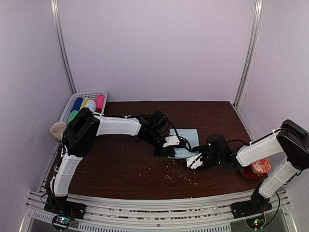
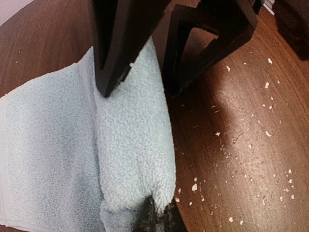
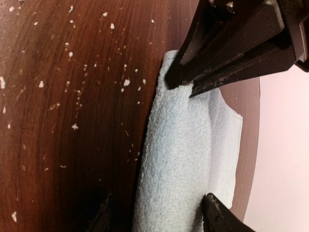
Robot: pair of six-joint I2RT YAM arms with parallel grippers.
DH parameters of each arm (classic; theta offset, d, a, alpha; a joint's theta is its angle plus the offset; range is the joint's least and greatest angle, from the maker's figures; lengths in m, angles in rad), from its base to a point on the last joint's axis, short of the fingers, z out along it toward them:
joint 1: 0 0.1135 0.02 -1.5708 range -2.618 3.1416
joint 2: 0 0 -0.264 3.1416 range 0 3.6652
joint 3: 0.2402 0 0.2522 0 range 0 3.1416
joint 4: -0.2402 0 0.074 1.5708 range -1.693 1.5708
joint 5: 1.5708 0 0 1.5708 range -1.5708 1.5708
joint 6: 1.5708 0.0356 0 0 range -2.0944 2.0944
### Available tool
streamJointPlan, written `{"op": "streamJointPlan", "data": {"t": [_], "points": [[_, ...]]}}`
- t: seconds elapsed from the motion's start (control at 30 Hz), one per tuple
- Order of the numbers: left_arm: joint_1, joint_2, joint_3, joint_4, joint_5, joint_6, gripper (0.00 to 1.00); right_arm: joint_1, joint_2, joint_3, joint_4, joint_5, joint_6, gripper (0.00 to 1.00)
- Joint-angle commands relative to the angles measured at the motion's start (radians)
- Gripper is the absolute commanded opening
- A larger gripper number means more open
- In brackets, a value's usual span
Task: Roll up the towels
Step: Roll the towel at the center of the board.
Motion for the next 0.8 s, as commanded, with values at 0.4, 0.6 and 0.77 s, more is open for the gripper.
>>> {"op": "streamJointPlan", "data": {"t": [0.4,0.6,0.77], "points": [[0.015,0.048,0.002,-0.095,0.057,-0.019,0.00,0.050,0.083,0.053,0.010,0.170,0.100,0.17],[0.016,-0.007,-0.042,-0.047,0.039,-0.024,0.02,0.048,0.084,0.109,-0.122,0.124,0.134,0.00],[0.023,-0.073,-0.095,0.002,0.013,-0.036,0.27,0.045,0.093,0.157,-0.232,0.075,0.155,0.00]]}}
